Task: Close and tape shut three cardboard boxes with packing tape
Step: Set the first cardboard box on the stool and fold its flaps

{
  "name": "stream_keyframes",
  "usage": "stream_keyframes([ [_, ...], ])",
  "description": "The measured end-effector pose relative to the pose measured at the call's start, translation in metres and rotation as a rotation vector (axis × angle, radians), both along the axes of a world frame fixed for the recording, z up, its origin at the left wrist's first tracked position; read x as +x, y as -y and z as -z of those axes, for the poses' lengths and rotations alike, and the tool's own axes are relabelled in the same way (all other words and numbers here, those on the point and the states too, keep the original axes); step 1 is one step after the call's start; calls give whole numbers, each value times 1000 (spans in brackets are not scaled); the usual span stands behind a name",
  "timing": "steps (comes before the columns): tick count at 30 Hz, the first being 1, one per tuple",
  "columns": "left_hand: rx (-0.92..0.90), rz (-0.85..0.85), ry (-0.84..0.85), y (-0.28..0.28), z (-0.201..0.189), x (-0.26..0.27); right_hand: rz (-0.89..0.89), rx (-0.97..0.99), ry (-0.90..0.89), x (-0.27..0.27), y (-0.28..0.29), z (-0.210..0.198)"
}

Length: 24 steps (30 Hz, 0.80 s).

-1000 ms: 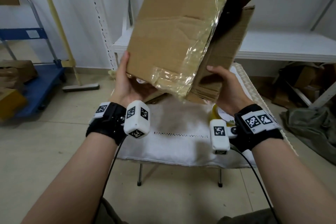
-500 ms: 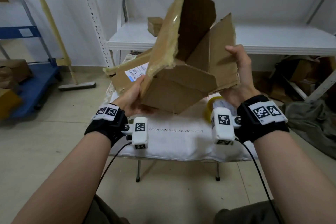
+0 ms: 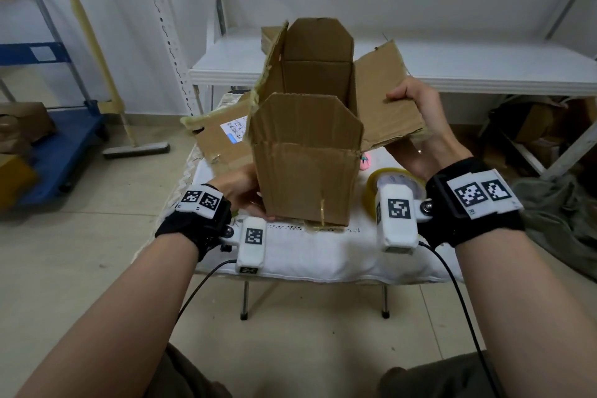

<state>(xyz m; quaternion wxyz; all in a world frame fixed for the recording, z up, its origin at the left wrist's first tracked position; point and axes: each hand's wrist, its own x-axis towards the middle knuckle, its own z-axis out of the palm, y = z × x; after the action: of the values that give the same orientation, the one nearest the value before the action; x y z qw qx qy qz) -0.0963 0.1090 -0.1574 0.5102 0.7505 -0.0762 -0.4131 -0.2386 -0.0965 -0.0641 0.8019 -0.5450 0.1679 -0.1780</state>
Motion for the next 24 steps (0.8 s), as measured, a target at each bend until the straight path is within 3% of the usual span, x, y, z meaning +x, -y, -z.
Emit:
stream_keyframes([
  [4, 165, 65, 239, 5, -2, -3, 8, -29, -77, 0, 3, 4],
  [7, 159, 38, 418, 7, -1, 7, 48, -58, -77, -1, 8, 5],
  [9, -7, -35, 539, 8, -6, 14, 48, -86, -34, -1, 11, 6],
  [12, -410, -173, 655, 10, -32, 8, 58, -148, -6, 3, 9, 7],
  [14, -583, -109, 735, 8, -57, -3, 101, -182, 7, 7, 6, 7],
  [16, -612, 63, 891, 6, -74, -9, 152, -211, 11, 10, 6, 8],
  [19, -593, 178, 876, 4, -82, -10, 147, -214, -3, 8, 6, 10],
  [22, -659, 96, 829, -1, -84, -8, 96, -178, 3, 6, 6, 10],
  [24, -743, 28, 706, -9, -87, -1, 120, -145, -12, 6, 7, 11],
])
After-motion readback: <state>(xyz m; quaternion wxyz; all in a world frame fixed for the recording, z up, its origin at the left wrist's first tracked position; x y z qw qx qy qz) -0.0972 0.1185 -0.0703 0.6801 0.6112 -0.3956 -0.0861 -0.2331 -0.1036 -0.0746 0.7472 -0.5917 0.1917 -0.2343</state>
